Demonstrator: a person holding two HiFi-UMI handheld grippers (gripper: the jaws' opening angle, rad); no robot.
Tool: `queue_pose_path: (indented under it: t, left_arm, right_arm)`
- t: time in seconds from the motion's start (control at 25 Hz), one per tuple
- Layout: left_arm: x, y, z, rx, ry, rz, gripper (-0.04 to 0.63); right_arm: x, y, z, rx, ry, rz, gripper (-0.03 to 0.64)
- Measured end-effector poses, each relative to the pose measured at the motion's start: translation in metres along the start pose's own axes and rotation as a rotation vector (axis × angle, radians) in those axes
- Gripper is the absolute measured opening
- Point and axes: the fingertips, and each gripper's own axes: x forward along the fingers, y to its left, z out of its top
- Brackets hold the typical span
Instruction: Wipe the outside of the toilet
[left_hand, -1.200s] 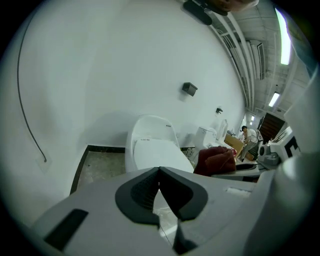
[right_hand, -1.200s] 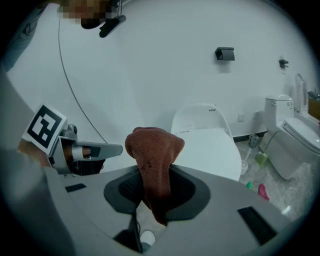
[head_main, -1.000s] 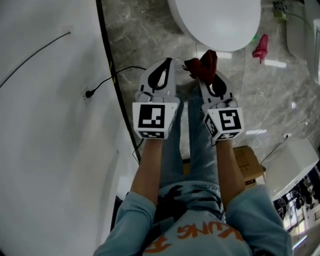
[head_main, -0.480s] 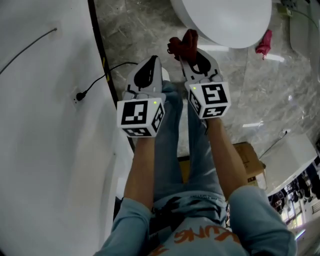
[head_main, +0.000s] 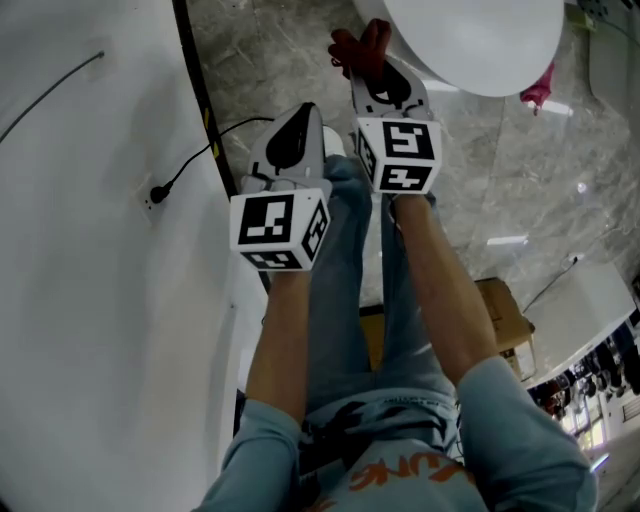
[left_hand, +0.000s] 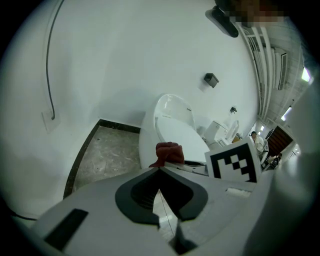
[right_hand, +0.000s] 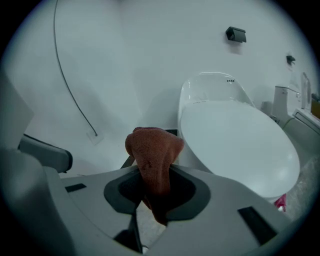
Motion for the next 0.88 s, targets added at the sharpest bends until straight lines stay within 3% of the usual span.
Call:
queue_pose_path:
  t: [0.4,0.88]
  left_arm:
    - [0.011,0.012,-0.007,-0.036,0.021,-0.001,-0.003]
    - [0.02,-0.007,-0.006,-0.042,0.015,-0.023,-0.003]
  right_arm:
    - [0.034,-0.018,-0.011,0.053,0.041,-0.051,0.097]
    - [0.012,-0.05,-0.032,0.102,0.087,-0.142,0.095]
